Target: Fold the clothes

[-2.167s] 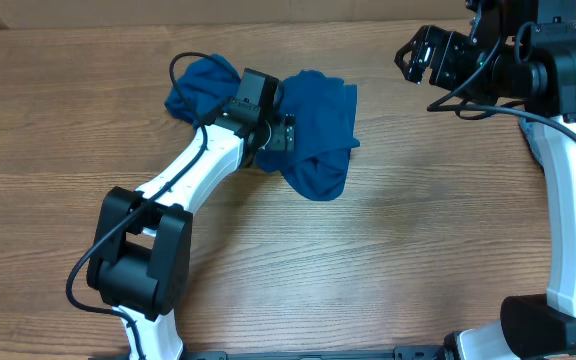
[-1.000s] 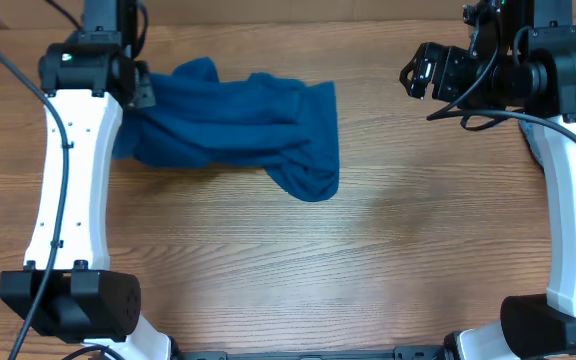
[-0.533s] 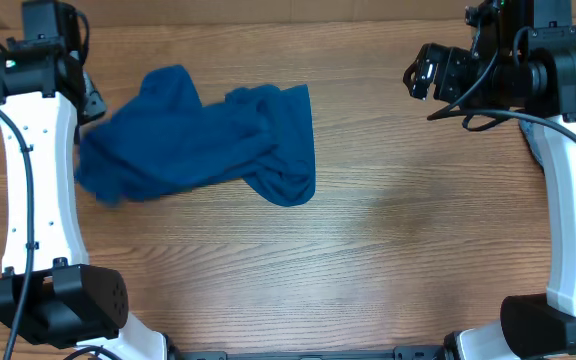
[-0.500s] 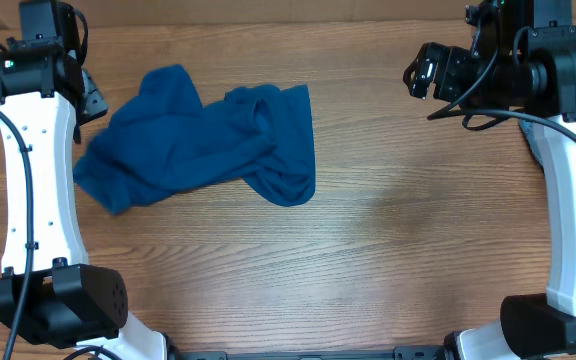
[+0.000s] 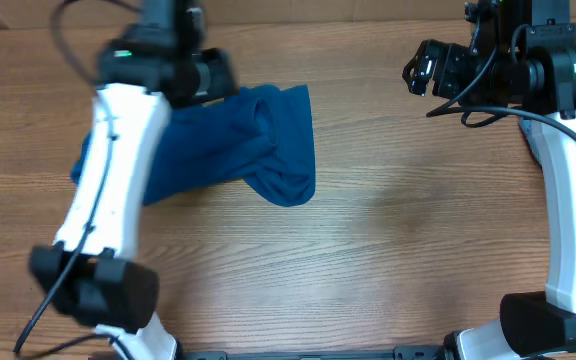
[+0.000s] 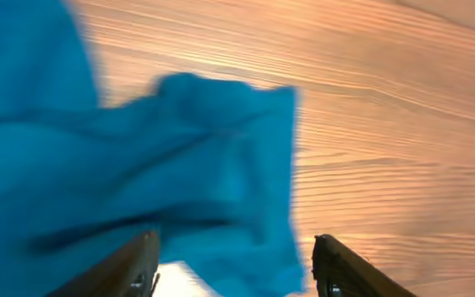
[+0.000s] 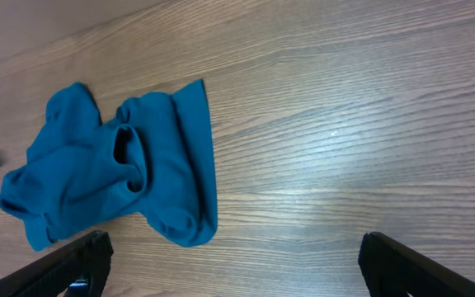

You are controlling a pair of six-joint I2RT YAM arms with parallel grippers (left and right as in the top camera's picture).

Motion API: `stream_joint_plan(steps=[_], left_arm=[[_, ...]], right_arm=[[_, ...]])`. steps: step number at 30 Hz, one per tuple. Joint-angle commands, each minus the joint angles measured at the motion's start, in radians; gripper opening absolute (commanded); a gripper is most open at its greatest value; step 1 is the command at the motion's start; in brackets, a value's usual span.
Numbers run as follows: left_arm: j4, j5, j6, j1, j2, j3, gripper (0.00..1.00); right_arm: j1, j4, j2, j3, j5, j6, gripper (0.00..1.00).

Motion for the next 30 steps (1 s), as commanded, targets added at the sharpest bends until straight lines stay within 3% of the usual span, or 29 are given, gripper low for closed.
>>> stream_joint_plan(steps=[1, 4, 6, 14, 21, 25, 30], left_arm=[[0.063, -0.005, -0.165, -0.085, 0.148, -0.022, 0.61], [0.069, -0.003, -0.255, -0.107, 0.23, -0.022, 0.49], [0.074, -0.015, -0.286, -0.111, 0.271, -0.022, 0.48], [0.1, -0.097, -0.24, -0.111, 0.304, -0.021, 0.56], [0.094, -0.11, -0.115, -0.111, 0.27, -0.005, 0.53], [0.069, -0.214, -0.106, -0.113, 0.2, 0.004, 0.54], [0.042, -0.258, -0.108, -0.115, 0.16, 0.004, 0.64]], right_arm=[[-0.001, -0.014, 0.004, 0.001, 0.006, -0.007, 1.0], [-0.001, -0.039, 0.004, 0.001, 0.006, -0.008, 1.0], [-0.001, -0.044, 0.004, 0.001, 0.006, -0.008, 1.0], [-0.001, -0.038, 0.004, 0.001, 0.006, -0.008, 1.0], [-0.001, -0.033, 0.004, 0.001, 0.006, -0.008, 1.0], [-0.001, -0.031, 0.004, 0.001, 0.006, -0.007, 1.0], [-0.001, -0.031, 0.004, 0.001, 0.006, -0.007, 1.0]])
